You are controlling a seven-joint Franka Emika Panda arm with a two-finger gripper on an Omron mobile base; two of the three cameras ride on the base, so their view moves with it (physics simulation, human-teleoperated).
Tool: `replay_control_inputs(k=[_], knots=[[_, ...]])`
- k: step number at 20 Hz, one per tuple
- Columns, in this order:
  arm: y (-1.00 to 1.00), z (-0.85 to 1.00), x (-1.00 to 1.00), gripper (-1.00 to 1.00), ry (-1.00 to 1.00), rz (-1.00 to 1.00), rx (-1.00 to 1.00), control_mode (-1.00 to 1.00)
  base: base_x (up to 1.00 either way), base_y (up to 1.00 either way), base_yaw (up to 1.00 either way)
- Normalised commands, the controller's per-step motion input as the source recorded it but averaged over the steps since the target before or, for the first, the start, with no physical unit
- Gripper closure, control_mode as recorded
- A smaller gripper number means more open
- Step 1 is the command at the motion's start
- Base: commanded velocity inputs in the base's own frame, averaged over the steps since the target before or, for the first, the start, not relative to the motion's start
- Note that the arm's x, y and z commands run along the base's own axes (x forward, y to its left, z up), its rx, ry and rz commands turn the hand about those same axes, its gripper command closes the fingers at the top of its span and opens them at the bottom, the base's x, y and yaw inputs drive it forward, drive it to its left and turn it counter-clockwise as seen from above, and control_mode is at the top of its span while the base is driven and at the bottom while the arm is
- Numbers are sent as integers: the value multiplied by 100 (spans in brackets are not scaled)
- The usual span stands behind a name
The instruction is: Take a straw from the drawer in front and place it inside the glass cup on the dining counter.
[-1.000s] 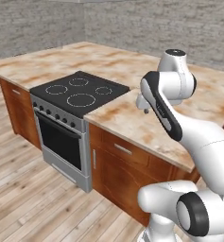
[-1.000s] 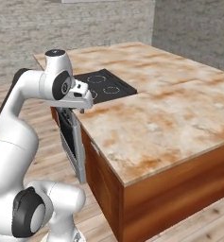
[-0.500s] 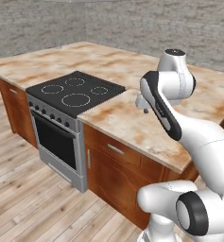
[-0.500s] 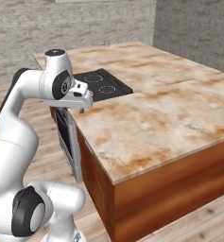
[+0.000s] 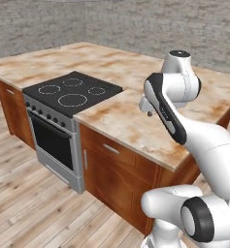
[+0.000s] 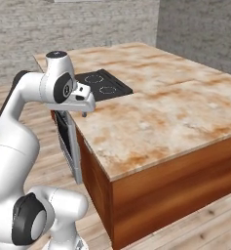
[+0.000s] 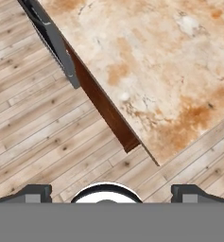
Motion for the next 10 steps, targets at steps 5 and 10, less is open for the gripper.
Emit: replay_control_inputs(k=[5,10], knots=[[0,0,0,-100,0,0,0,100,-1,-23,0],[0,0,0,-100,0,0,0,100,11,-21,0]])
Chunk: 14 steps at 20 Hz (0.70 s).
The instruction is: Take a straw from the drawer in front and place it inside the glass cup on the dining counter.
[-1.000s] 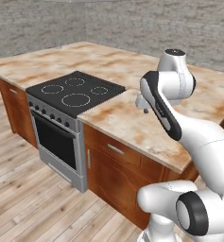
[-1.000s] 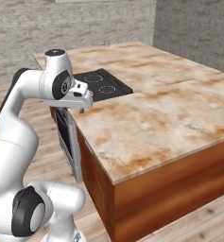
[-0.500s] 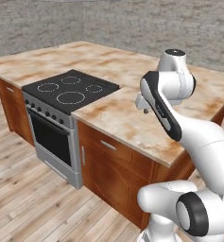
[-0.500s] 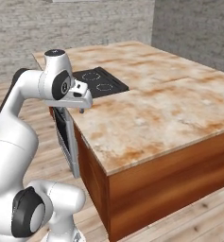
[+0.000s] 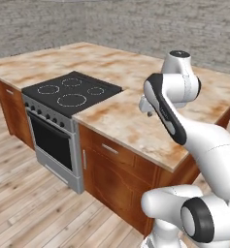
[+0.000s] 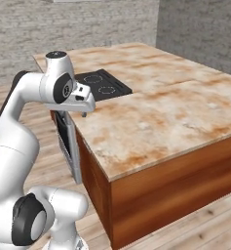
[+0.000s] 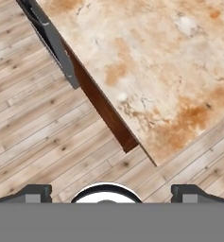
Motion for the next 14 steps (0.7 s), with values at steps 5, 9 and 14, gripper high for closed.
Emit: replay_control_inputs(k=[5,9,14], knots=[[0,0,0,-100,0,0,0,100,33,-36,0],[0,0,0,-100,0,0,0,100,34,-13,0],[0,0,0,-100,0,0,0,100,6,0,0]])
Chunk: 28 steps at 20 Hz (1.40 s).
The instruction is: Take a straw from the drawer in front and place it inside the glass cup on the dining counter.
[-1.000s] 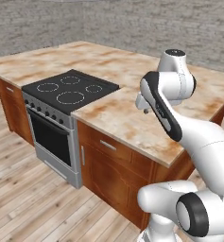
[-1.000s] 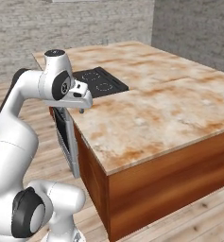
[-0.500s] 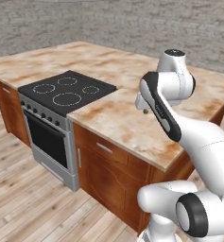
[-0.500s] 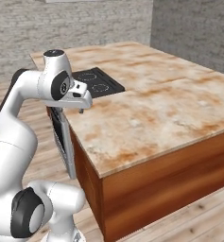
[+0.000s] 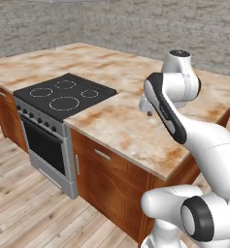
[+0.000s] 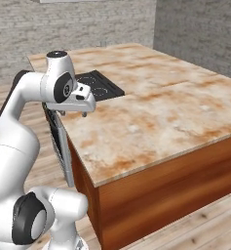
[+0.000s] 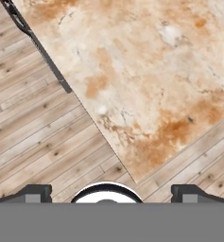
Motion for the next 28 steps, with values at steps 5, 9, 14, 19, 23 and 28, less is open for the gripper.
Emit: replay_control_inputs(k=[5,9,14,19,23,28], knots=[[0,0,0,-100,0,0,0,100,25,0,0],[0,0,0,-100,0,0,0,100,4,0,0],[11,-9,4,-100,2,0,-2,-100,0,0,0],[36,-24,11,-100,9,0,-11,-100,0,0,0],[34,-27,0,-100,14,3,-13,-100,0,0,0],[47,-27,5,-100,15,7,-14,-100,0,0,0]])
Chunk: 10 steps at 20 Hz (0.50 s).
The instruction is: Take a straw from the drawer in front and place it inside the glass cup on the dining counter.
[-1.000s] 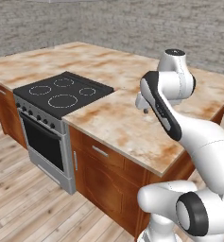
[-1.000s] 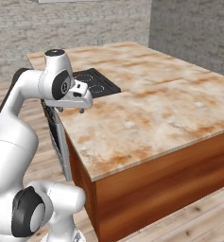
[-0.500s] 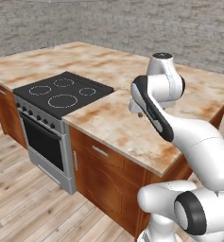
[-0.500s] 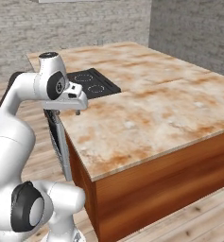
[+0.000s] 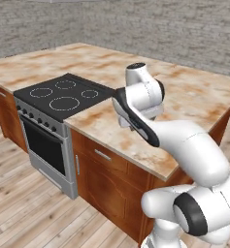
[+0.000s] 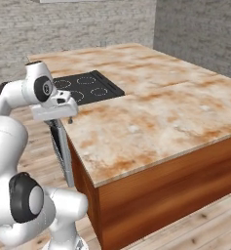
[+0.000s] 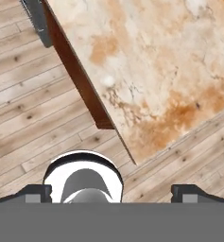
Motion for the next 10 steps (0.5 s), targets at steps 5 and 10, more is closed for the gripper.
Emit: replay_control_inputs(k=[5,10], knots=[[54,-38,19,-100,9,4,-14,-100,0,0,0],[55,-38,24,-100,4,0,-15,-100,0,0,0]])
